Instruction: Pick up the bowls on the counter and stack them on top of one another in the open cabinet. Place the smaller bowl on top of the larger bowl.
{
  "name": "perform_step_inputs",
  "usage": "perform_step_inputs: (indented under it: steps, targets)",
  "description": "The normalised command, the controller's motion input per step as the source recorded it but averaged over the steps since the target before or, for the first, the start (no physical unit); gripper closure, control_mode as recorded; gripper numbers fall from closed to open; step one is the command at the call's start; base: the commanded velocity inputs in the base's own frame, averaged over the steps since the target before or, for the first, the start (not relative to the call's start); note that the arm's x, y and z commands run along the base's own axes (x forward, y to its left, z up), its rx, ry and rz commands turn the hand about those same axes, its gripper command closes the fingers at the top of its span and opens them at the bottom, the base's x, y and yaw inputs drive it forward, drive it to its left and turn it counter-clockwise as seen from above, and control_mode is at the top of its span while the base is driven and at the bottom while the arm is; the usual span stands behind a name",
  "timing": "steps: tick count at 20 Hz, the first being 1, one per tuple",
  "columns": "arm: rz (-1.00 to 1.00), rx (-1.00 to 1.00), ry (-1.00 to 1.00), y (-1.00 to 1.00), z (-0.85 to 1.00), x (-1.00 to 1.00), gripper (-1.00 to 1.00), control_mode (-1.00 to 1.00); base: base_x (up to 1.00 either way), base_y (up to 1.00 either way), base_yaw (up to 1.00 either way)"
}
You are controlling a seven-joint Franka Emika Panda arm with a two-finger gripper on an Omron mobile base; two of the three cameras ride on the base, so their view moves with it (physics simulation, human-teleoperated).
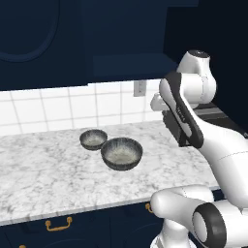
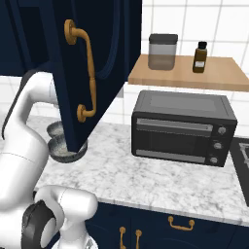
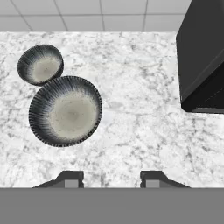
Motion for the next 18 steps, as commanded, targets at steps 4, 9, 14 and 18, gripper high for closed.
perform_step_inputs:
  steps: [4, 9, 14, 18]
  targets:
    - [0.00, 0.00, 0.02, 0.07, -0.11, -0.05, -1.00, -1.00, 0.00, 0.00, 0.00]
    - [0.08, -0.41, 0.02, 1.00, -0.06, 0.11, -1.00, -1.00, 0.00, 0.00, 0.00]
    - [0.19, -0.33, 0.00, 1.00, -0.38, 0.17, -1.00, -1.00, 0.00, 0.00, 0.00]
    - [0.20, -0.26, 0.01, 0.99, -0.56, 0.49, -1.00, -1.00, 0.00, 0.00, 0.00]
